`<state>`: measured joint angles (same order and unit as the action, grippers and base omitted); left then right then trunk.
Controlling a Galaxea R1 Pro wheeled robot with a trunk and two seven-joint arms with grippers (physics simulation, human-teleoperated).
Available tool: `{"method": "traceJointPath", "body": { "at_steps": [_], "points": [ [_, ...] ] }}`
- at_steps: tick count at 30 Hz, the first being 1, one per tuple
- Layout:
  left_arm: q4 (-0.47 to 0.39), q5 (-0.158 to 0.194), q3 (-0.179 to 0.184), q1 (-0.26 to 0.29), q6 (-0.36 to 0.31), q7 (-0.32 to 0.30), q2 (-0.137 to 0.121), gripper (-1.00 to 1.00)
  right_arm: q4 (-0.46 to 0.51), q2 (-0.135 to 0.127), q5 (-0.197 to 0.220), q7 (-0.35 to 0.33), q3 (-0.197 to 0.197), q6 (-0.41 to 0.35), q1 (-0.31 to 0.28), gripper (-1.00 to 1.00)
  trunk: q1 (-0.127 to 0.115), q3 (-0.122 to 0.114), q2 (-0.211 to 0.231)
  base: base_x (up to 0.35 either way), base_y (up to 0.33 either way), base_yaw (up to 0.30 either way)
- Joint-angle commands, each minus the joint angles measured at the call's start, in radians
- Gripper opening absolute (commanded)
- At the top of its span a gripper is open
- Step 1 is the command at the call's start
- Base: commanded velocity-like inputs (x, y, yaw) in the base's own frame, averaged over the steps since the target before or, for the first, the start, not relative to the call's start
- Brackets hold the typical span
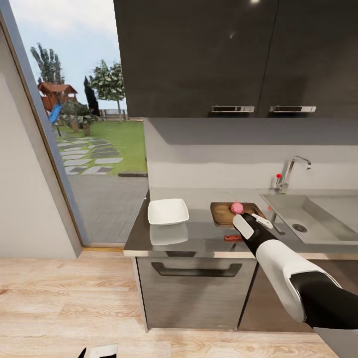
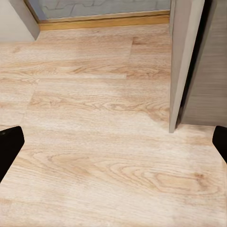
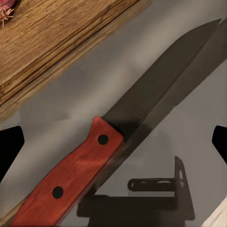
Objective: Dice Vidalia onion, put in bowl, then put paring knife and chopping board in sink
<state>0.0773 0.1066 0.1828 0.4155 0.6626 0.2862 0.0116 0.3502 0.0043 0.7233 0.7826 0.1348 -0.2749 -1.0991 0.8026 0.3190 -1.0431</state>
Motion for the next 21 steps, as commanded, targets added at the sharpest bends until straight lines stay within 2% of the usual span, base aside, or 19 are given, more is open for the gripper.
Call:
{"method": "traceJointPath", "body": {
  "at_steps": [1, 21],
  "points": [
    [0.004, 0.01, 0.009, 0.002, 0.006, 0.001, 0.001, 1.0, 0.001, -0.001, 0.004, 0.006, 0.009, -0.009, -0.001, 1.0, 0.0, 0.001, -0.001, 0.0, 0.0, 0.0],
    [0.004, 0.01, 0.009, 0.002, 0.006, 0.001, 0.0, 1.0, -0.021, 0.006, 0.005, 0.003, 0.009, -0.004, -0.001, 1.0, 0.0, 0.001, -0.001, -0.047, 0.02, 0.0]
  ]
}}
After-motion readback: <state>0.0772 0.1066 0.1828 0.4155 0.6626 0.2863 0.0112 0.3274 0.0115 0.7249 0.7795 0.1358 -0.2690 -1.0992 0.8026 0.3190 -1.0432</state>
